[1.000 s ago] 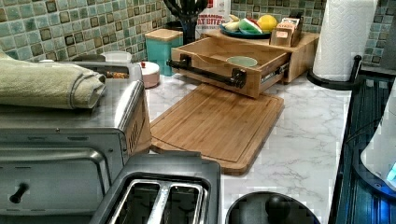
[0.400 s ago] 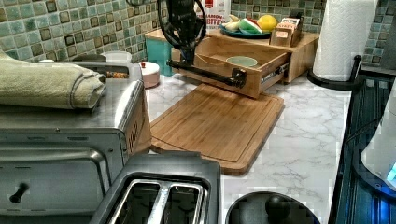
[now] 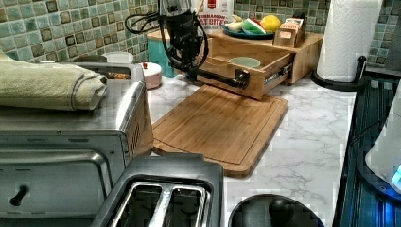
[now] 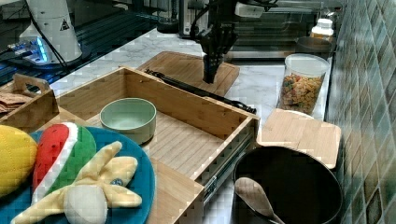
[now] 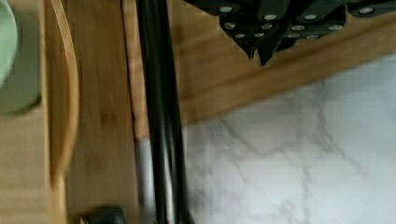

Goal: Close the drawer.

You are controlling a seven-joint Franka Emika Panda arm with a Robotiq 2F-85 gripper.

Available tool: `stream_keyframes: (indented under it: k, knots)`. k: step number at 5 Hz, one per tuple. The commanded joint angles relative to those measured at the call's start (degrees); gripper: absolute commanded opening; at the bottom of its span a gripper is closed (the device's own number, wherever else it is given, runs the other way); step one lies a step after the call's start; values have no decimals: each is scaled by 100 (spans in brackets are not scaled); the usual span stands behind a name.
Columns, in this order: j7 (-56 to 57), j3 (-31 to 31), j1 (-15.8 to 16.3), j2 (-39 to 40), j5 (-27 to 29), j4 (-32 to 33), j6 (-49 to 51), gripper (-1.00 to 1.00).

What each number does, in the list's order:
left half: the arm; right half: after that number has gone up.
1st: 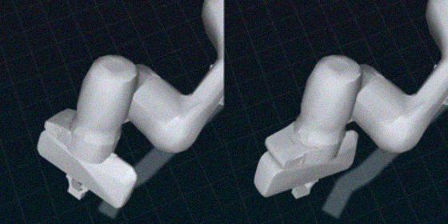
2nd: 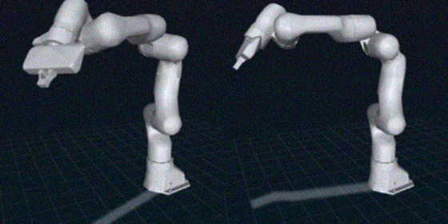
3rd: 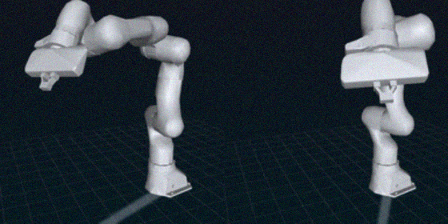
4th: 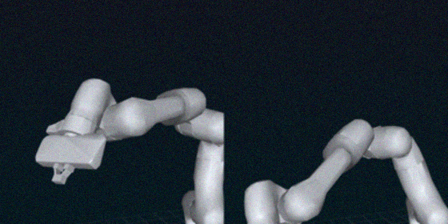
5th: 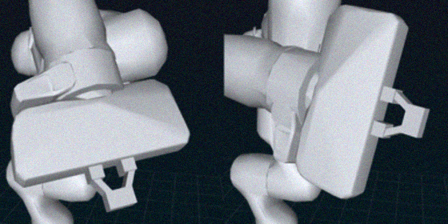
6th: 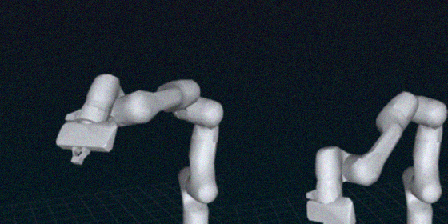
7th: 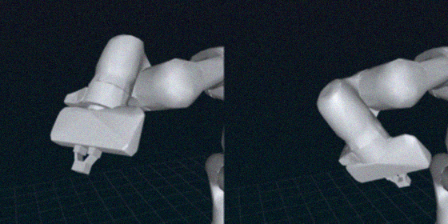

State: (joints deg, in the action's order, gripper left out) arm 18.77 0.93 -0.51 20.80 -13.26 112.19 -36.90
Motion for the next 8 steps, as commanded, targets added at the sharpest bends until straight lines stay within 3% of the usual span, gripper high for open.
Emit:
stream_keyframes:
  k: [1, 2, 4, 7, 8]
  knots:
    - [741, -127, -151, -37, 208, -551, 307, -100]
    - [952, -77, -185, 103, 391, -534, 238, -100]
    - [897, -10, -279, -179, 40, -11, -309, -100]
    - [1907, 271, -824, -442, 132, 375, -499, -100]
    - [2608, 492, -1163, -395, 240, 146, -456, -100]
